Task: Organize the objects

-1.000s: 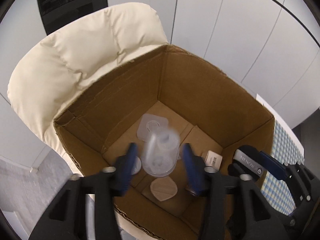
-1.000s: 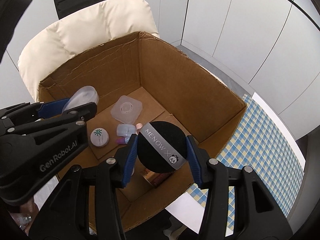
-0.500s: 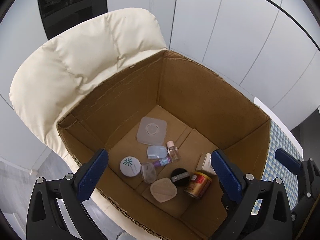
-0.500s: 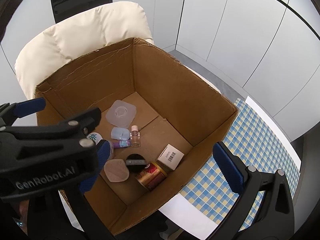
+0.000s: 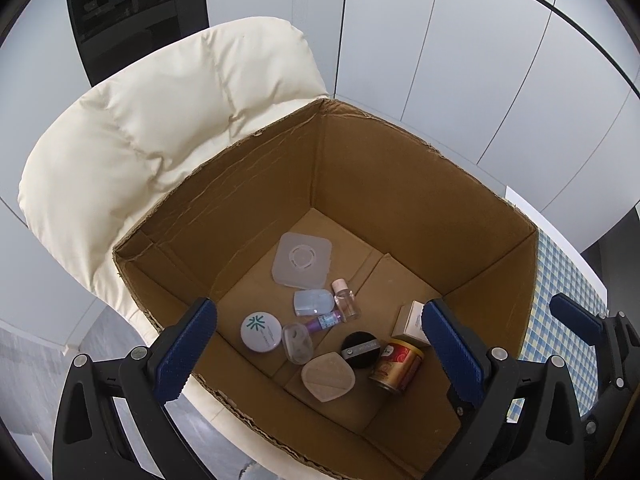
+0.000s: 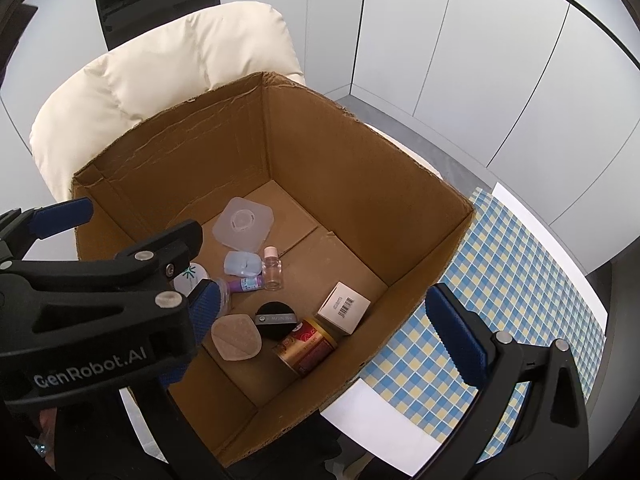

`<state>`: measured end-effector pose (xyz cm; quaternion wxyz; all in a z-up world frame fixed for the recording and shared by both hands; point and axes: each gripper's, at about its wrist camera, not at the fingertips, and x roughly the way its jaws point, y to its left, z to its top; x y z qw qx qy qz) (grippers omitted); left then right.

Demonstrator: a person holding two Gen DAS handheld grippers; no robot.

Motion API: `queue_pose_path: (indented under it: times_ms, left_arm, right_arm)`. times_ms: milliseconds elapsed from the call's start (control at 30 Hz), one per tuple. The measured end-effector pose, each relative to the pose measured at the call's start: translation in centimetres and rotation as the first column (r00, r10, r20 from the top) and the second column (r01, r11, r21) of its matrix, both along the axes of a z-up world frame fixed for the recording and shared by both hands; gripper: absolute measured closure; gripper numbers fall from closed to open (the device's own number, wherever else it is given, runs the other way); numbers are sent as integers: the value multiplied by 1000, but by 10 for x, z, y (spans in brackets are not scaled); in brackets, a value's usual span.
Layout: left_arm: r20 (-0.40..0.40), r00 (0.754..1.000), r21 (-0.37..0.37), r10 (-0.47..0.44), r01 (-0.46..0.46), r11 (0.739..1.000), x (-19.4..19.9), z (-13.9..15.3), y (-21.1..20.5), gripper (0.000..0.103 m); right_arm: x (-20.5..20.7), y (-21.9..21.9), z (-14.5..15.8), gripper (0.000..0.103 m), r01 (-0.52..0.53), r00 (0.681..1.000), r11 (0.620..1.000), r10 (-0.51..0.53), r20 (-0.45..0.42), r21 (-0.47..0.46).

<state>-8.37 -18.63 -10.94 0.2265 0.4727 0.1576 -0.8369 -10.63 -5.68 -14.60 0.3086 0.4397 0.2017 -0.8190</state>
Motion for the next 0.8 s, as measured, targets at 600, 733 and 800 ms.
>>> queue_pose_path:
  times_ms: [600,733,800]
  left_arm:
    - [-18,976,-7,-216,216,976,31,71,77,1]
    - [-21,961,-45,-277,276,960,45,96,106,1]
    - [-18,954,-68,-298,296,953,54,108,119,1]
  right_arm:
    - [46,112,70,0,355,935,932,-354,33,-76]
    - [70,144,92,0,439,899,893,-437,39,-96]
    - [81,163,102,0,466,885,877,-462,60,-116]
